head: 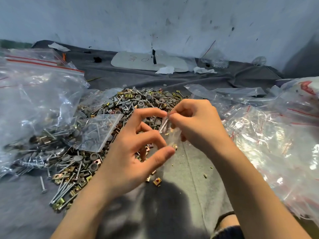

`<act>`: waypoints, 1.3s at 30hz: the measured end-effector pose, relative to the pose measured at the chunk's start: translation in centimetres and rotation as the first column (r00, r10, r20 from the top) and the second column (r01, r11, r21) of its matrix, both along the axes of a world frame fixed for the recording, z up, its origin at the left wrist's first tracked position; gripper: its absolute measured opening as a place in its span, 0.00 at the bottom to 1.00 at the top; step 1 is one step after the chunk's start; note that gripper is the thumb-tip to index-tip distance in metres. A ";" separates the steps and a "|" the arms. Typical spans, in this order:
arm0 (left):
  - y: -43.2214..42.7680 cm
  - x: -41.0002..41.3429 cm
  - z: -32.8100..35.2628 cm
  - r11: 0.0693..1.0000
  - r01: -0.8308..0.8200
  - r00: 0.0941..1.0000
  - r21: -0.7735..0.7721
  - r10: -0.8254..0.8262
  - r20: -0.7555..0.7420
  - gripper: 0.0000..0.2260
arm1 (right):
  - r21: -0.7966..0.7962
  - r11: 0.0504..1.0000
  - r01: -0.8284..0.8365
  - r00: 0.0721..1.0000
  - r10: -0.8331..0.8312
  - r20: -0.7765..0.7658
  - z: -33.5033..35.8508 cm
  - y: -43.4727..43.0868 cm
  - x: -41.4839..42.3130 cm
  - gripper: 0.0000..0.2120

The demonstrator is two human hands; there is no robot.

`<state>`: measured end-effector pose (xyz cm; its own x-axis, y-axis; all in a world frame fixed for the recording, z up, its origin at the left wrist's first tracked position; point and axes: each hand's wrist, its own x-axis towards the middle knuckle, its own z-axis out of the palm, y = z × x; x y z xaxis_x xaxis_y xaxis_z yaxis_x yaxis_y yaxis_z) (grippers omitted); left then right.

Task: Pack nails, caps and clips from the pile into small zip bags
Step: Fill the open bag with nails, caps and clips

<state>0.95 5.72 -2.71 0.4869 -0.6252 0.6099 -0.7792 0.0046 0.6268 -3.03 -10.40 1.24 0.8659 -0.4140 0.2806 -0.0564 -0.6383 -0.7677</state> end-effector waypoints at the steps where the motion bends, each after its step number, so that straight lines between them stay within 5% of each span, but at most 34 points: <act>1: -0.1 0.1 0.0 1.000 0.010 1.000 -0.026 -0.011 -0.012 0.11 | 0.081 0.997 0.010 1.000 -0.009 -0.009 0.1 -0.2 -0.2 0.07; 3: 0.0 0.4 -0.2 0.995 0.035 0.992 -0.098 -0.046 -0.119 0.11 | 0.283 0.959 -0.024 1.000 0.023 0.007 0.3 -0.5 -0.6 0.04; 6: 0.8 1.4 -0.1 0.960 0.055 0.925 -0.275 -0.153 -0.349 0.09 | 0.491 0.871 -0.016 0.997 -0.020 0.068 0.2 -1.0 -0.6 0.18; 8: 1.7 2.3 0.1 0.916 0.040 0.868 -0.400 -0.230 -0.441 0.08 | 0.435 0.900 0.041 0.999 -0.046 0.000 -0.1 -1.6 -0.3 0.18; 10: 2.6 3.1 0.3 0.872 -0.005 0.806 -0.489 -0.286 -0.519 0.11 | 0.201 0.980 -0.003 0.961 0.058 -0.269 -0.8 -2.0 -0.3 0.12; 12: 3.1 3.5 0.2 0.866 -0.068 0.775 -0.496 -0.267 -0.573 0.15 | 0.135 0.972 -0.193 0.772 0.235 -0.590 -2.0 -1.0 -0.5 0.07; 15: 3.5 3.5 -0.1 0.890 -0.124 0.775 -0.440 -0.190 -0.603 0.20 | 0.190 0.922 -0.338 0.520 0.352 -0.779 -3.4 2.1 -0.4 0.10; 20: 4.1 4.3 -0.9 0.926 -0.061 0.779 -0.372 -0.189 -0.598 0.13 | -0.222 0.850 -0.478 0.640 0.164 -0.751 -4.3 5.0 0.5 0.14; 23: 4.4 5.1 -1.8 0.970 -0.017 0.842 -0.244 -0.117 -0.527 0.09 | -0.239 0.852 -0.466 0.653 0.149 -0.742 -3.7 4.7 0.7 0.03; 27: 4.0 5.2 -2.8 0.995 -0.007 0.880 -0.103 -0.043 -0.473 0.08 | -0.194 0.877 -0.440 0.601 0.127 -0.789 -3.4 3.0 0.6 0.03; 32: 4.1 5.1 -2.8 0.993 -0.061 0.905 -0.104 0.011 -0.425 0.08 | -0.113 0.925 -0.362 0.596 0.137 -0.791 -3.7 2.3 0.2 0.01; 37: 4.3 5.2 -2.9 0.993 -0.052 0.898 -0.102 0.002 -0.441 0.08 | -0.175 0.859 -0.480 0.628 0.198 -0.752 -3.9 3.6 -0.4 0.10; 39: 4.2 5.1 -2.9 0.997 -0.030 0.904 -0.075 -0.005 -0.426 0.07 | -0.158 0.850 -0.503 0.647 0.248 -0.721 -4.1 3.9 -0.4 0.03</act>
<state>6.09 9.93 -5.64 0.7185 -0.5767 0.3888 -0.4382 0.0587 0.8970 -3.44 -6.47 -2.91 0.9293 -0.0063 -0.3693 -0.1557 -0.9133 -0.3763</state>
